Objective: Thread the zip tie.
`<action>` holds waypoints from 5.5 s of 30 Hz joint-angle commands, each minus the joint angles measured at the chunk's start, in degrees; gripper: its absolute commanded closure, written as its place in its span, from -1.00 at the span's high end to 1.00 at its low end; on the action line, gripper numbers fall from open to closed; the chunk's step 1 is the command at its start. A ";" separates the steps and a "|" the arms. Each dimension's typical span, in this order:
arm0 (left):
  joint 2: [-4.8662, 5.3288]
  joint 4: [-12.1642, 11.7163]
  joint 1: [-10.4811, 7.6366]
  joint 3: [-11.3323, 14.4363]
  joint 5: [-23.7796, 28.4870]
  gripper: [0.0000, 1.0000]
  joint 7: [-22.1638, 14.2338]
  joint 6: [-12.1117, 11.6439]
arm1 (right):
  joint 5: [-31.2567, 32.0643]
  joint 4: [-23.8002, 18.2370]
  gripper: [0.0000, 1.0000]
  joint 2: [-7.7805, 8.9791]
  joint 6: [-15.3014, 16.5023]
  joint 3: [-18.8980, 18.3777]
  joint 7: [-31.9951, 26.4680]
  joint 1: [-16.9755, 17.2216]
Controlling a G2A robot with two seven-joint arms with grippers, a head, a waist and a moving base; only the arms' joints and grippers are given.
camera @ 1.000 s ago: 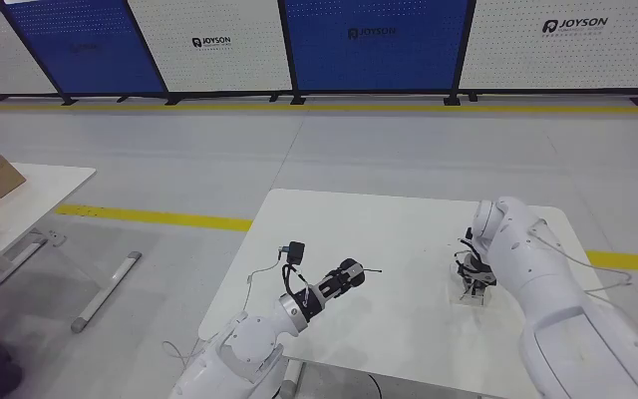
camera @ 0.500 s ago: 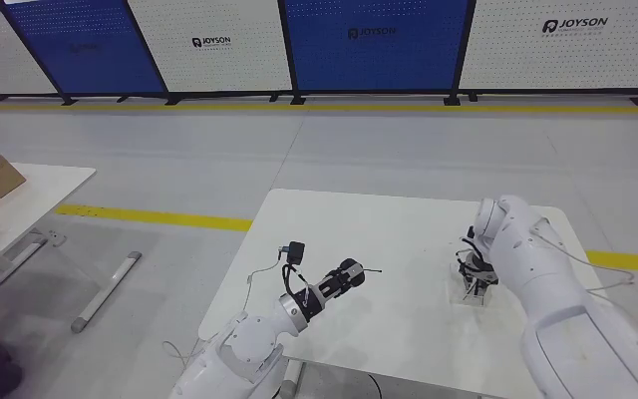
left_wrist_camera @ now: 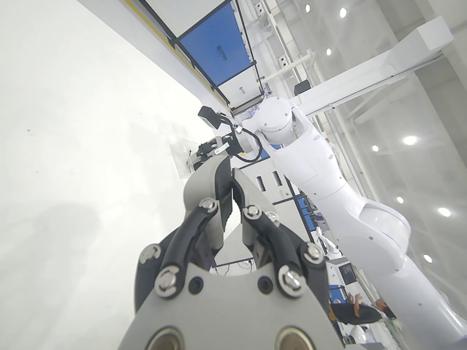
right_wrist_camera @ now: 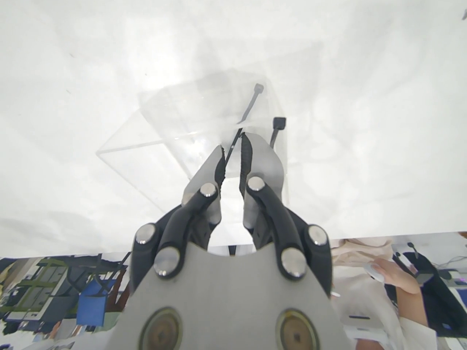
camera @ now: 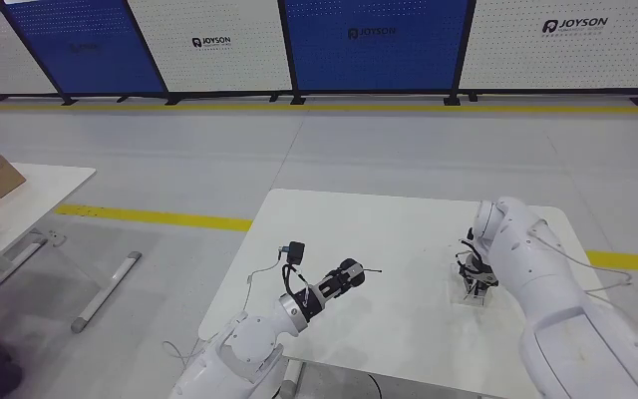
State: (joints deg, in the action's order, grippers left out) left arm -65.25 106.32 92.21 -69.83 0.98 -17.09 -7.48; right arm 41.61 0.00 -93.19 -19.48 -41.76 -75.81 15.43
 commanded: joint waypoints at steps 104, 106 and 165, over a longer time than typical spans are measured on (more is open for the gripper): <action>0.00 0.00 0.00 0.00 0.00 -1.00 0.00 0.00 | 0.70 0.00 -0.40 0.36 0.00 -0.89 0.60 -0.15; 0.00 0.00 0.00 0.00 0.00 -1.00 0.00 0.00 | 0.89 0.00 -0.42 0.25 0.00 -0.82 0.41 -0.14; 0.00 0.00 0.00 0.00 0.00 -1.00 0.00 0.00 | -2.12 0.00 -1.00 0.89 0.00 -2.64 3.49 -1.06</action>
State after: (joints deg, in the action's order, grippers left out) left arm -65.25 106.32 92.21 -69.83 0.98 -17.09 -7.48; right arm 39.77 0.00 -92.34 -19.48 -44.27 -72.57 14.43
